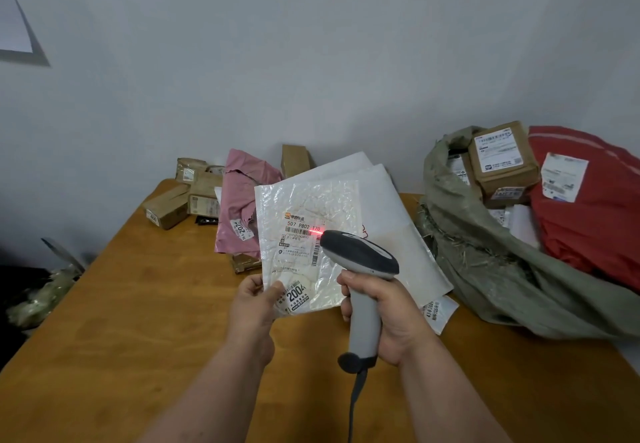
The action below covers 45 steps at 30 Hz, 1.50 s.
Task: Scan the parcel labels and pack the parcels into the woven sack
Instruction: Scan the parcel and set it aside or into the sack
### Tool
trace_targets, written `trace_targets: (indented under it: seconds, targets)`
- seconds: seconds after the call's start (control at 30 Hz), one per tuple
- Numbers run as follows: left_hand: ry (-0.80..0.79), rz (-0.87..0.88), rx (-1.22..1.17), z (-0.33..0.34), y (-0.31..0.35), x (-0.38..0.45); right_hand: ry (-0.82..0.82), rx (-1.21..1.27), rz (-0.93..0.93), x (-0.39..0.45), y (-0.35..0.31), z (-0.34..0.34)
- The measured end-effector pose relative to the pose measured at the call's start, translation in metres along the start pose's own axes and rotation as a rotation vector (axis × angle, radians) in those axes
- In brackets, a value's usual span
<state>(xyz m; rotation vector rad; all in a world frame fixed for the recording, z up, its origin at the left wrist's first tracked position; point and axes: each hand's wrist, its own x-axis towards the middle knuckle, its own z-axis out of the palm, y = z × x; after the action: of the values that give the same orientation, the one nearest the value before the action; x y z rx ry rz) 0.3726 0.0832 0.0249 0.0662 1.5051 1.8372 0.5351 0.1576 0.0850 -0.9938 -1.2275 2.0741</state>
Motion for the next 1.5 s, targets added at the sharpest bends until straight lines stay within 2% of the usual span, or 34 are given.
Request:
trace_targets:
  seconds: [0.8,1.0,1.1,1.33,1.5]
  targets:
    - [0.034,0.006,0.043,0.021,-0.01,-0.009,-0.041,-0.067,0.063,0.002,-0.008,-0.028]
    - [0.021,0.001,0.054,0.038,-0.021,-0.013,-0.018,-0.058,0.015,0.002,-0.017,-0.05]
    - [-0.002,-0.005,0.045,0.047,-0.026,-0.014,0.04,-0.056,0.006,0.001,-0.022,-0.063]
    - [-0.131,0.007,0.039,0.081,-0.013,-0.008,0.337,-0.082,-0.16,0.002,-0.034,-0.096]
    - [-0.305,0.002,0.071,0.125,-0.006,-0.014,0.38,0.0,-0.173,-0.008,-0.049,-0.126]
